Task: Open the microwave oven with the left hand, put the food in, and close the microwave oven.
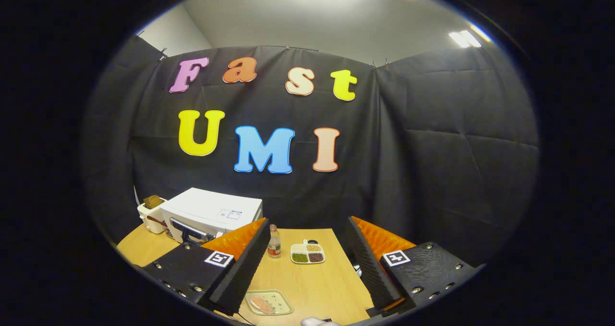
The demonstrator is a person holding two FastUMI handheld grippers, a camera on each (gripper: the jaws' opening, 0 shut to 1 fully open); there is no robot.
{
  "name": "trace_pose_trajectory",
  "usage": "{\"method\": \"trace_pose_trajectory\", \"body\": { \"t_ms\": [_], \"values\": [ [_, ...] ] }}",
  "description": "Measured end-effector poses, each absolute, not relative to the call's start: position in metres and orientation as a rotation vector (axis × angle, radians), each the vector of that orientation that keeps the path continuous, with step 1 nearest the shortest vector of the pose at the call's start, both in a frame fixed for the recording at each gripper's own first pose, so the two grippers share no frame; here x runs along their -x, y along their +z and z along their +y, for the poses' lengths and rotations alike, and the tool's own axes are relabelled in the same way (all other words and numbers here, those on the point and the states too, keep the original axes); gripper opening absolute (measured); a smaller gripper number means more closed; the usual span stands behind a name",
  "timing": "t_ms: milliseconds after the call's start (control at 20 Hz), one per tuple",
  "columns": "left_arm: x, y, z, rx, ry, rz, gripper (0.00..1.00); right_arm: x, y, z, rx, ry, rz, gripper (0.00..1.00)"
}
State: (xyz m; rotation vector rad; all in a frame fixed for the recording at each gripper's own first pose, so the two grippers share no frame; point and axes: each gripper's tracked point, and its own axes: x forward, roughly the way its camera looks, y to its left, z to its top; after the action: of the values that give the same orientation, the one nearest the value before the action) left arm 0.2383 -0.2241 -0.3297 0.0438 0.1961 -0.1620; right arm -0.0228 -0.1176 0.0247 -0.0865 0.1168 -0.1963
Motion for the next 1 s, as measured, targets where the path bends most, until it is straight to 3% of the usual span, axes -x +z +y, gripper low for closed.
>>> {"method": "trace_pose_trajectory", "body": {
  "t_ms": [200,600,900,1000],
  "values": [
    [-0.270,-0.348,-0.221,0.002,-0.153,0.212,0.98,0.015,0.011,-0.124,0.082,-0.222,0.154,0.97],
    [-0.280,-0.353,-0.223,0.004,-0.194,0.235,0.36,-0.002,0.005,-0.121,0.106,-0.210,0.179,0.97],
    [-0.279,-0.353,-0.221,-0.003,-0.217,0.263,0.16,-0.002,-0.002,-0.116,0.100,-0.190,0.191,0.97],
    [-0.278,-0.353,-0.220,0.002,-0.215,0.274,0.16,0.001,-0.002,-0.116,0.090,-0.190,0.193,0.97]
  ]
}}
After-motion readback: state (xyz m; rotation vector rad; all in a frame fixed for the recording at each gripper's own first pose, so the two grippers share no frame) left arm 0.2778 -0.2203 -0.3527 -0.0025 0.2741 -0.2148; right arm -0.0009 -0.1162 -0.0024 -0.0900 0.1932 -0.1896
